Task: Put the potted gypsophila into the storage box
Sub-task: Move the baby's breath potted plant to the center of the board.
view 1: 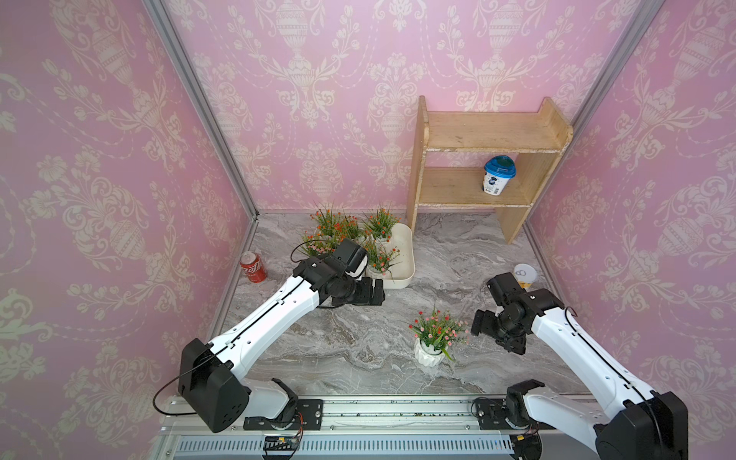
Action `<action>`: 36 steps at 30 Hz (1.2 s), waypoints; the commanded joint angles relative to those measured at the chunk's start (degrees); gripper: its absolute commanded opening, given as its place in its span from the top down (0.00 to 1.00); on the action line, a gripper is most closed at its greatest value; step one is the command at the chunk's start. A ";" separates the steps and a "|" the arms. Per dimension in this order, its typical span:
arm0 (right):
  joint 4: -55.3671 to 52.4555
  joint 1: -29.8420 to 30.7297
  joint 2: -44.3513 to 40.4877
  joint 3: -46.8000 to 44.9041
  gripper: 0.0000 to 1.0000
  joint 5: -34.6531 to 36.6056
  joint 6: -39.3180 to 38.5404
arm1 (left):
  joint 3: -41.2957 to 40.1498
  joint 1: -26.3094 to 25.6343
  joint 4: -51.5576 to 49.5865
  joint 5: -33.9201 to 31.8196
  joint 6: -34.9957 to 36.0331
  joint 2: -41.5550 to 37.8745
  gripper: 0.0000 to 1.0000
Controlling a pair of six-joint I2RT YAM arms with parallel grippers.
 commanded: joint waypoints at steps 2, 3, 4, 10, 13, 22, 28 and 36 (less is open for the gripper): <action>4.87 5.20 -0.51 -1.63 0.15 -4.35 2.00 | -0.56 -0.23 1.16 0.64 -1.73 0.82 0.01; 5.64 6.70 -0.08 -1.70 0.17 -4.71 2.17 | -0.49 -0.25 1.06 0.63 -1.67 1.06 0.01; 6.45 7.81 0.47 -1.81 0.18 -5.49 2.39 | -0.46 -0.21 0.97 0.55 -1.74 1.19 0.01; 7.79 11.09 0.59 -0.94 0.24 -7.47 2.49 | -0.29 -0.19 0.56 -0.18 -1.31 1.29 0.01; 8.94 11.44 -0.70 -1.65 0.27 -8.87 2.85 | -0.29 -0.26 0.46 -0.34 -1.21 1.46 0.01; 12.24 13.37 0.14 -3.09 0.33 -11.25 3.82 | 0.00 -0.19 0.12 -0.97 -1.46 1.55 0.01; 13.32 14.77 0.33 -3.37 0.36 -11.63 4.59 | -0.03 -0.18 0.01 -1.20 -1.72 1.68 0.01; 13.42 16.37 0.88 -2.77 0.38 -11.84 4.69 | 0.15 -0.13 -0.16 -1.31 -1.72 1.94 0.01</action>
